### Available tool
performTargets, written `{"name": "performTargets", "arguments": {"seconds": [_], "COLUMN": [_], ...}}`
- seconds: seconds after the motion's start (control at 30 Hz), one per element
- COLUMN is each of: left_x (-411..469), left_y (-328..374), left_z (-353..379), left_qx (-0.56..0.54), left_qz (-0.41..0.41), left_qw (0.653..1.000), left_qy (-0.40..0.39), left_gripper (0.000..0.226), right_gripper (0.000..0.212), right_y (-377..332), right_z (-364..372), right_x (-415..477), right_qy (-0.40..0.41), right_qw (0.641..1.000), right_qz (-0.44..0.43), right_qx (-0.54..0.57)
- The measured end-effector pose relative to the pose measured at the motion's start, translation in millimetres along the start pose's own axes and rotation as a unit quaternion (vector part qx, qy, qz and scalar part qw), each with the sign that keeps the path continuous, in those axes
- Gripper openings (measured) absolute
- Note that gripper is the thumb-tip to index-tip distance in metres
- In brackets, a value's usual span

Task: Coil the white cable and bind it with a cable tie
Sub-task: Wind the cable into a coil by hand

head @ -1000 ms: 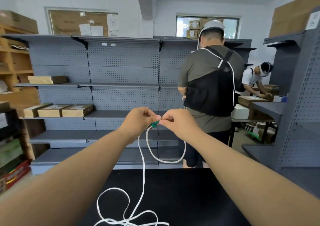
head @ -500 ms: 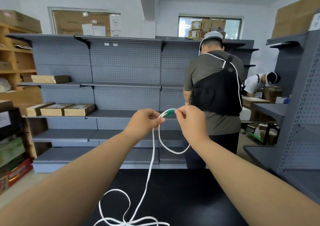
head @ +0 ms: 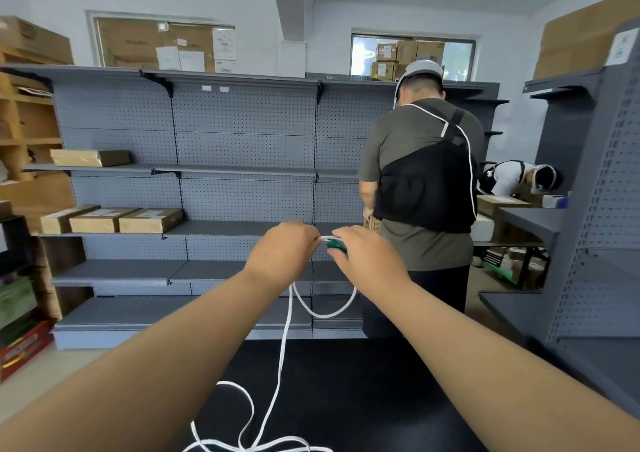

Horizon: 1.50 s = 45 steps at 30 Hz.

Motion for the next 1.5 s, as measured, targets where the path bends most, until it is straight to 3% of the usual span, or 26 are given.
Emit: {"name": "performTargets", "arguments": {"seconds": [0.1,0.2,0.43,0.63,0.7,0.8,0.9,0.97,1.07,1.13,1.37,1.5], "left_x": [1.2,-2.1,-13.0,-21.4,-24.2,-24.3,-24.4,-23.8,-20.5,-17.0,-15.7,-14.5], "left_y": [3.3,3.3,8.6,8.3,8.5,5.6,-1.8,-6.0,-6.8,-6.3,-3.6,0.5], "left_z": [3.7,9.0,28.9,40.4,40.9,43.2,40.1,34.4,25.3,22.1,24.5,26.7], "left_qx": [0.050,0.020,-0.180,-0.272,-0.351,-0.526,-0.623,-0.591,-0.422,-0.344,-0.292,-0.370], "left_qz": [0.017,0.017,-0.060,-0.088,-0.099,-0.112,-0.107,-0.103,-0.090,-0.089,-0.094,-0.138], "left_qw": [0.998,0.999,0.981,0.958,0.931,0.843,0.772,0.796,0.899,0.932,0.937,0.913], "left_qy": [-0.021,-0.019,0.049,0.029,0.019,-0.018,-0.067,-0.081,-0.075,-0.076,-0.170,-0.103], "left_gripper": [0.031,0.029,0.026,0.025,0.025,0.018,0.011,0.010,0.012,0.016,0.020,0.026], "right_gripper": [0.018,0.017,0.021,0.020,0.018,0.018,0.017,0.017,0.016,0.017,0.016,0.013], "right_y": [-1.2,-0.6,1.8,10.2,13.2,16.5,22.6,25.1,23.6,22.1,27.9,32.3], "right_z": [4.2,8.2,6.9,9.7,11.0,11.1,8.5,7.9,9.4,9.4,6.8,8.7], "right_x": [1.2,3.3,4.6,1.0,0.6,-0.7,-2.4,-3.1,-3.1,-3.6,-7.8,-7.4], "right_qy": [-0.014,-0.024,0.022,0.056,0.068,0.076,0.088,0.095,0.102,0.113,0.147,0.149], "right_qw": [0.997,0.994,0.994,0.980,0.974,0.969,0.963,0.961,0.957,0.950,0.924,0.900], "right_qz": [0.006,0.022,0.098,0.147,0.163,0.179,0.193,0.195,0.196,0.202,0.233,0.251], "right_qx": [-0.075,-0.109,0.048,0.121,0.142,0.151,0.165,0.171,0.187,0.208,0.267,0.325]}}
Point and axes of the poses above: each hand's wrist, its own x-axis towards the middle knuckle, its own z-axis out of the palm, y = z × x, the point moved 1 cm from there along x, towards the middle knuckle, and after that the axes turned 12 degrees about -y, right-handed, at the moved point
